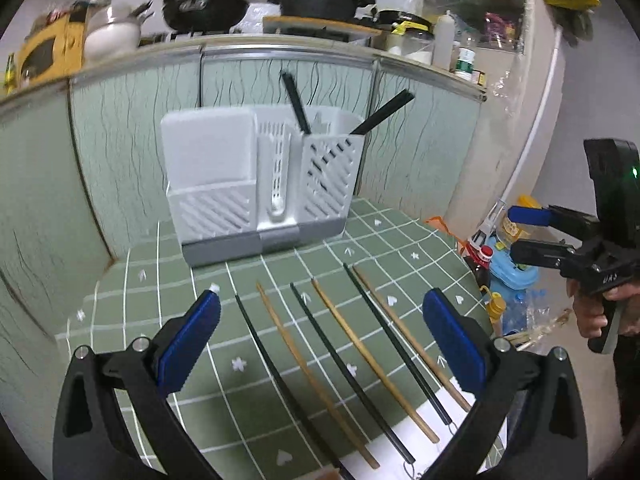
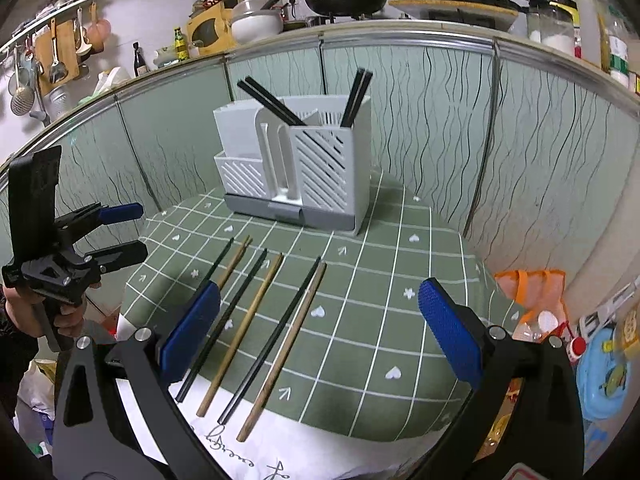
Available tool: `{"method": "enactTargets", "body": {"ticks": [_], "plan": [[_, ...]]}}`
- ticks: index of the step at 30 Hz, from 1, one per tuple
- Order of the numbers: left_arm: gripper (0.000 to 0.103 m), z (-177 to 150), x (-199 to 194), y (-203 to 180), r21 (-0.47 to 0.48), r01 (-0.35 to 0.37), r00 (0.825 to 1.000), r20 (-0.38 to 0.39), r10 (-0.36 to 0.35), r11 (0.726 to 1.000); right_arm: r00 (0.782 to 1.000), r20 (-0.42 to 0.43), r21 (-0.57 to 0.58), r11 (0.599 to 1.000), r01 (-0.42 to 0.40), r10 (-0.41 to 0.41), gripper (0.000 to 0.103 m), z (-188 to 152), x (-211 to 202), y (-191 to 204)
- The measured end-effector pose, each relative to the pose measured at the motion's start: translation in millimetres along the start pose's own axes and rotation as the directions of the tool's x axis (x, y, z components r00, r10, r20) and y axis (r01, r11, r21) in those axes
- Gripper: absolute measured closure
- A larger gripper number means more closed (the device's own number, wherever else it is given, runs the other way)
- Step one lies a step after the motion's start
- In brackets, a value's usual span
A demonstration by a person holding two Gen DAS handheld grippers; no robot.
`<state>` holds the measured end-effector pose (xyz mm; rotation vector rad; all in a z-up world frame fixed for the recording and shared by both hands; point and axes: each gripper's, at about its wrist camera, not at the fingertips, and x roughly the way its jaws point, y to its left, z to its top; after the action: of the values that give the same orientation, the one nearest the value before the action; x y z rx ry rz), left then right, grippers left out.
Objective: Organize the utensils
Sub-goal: 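Lower both open tools onto the remaining chopsticks on the cloth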
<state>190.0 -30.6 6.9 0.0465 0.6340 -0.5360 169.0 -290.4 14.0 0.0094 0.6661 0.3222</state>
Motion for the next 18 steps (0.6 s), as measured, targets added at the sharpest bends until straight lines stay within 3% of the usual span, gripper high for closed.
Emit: {"method": "enactTargets", "body": {"ticks": [4, 10, 18], "plan": [[0.004, -10.1, 2.6, 7.7, -0.04, 0.011, 1.0, -0.003, -0.011, 0.999, 1.0, -0.014, 0.003, 1.0, 0.003, -0.003, 0.008, -8.1, 4.2, -0.4], [0.004, -25.8, 1.2, 12.0, -0.033, -0.085, 0.996, -0.002, 0.085, 0.996, 1.0, -0.025, 0.002, 1.0, 0.012, -0.012, 0.008, -21.4, 8.1, 3.0], [0.004, -53.9, -5.0, 12.3, -0.035, -0.153, 0.988, 0.009, 0.153, 0.988, 0.999, -0.039, -0.003, 1.0, 0.03, -0.03, 0.008, -47.8, 23.0, 14.3]]}}
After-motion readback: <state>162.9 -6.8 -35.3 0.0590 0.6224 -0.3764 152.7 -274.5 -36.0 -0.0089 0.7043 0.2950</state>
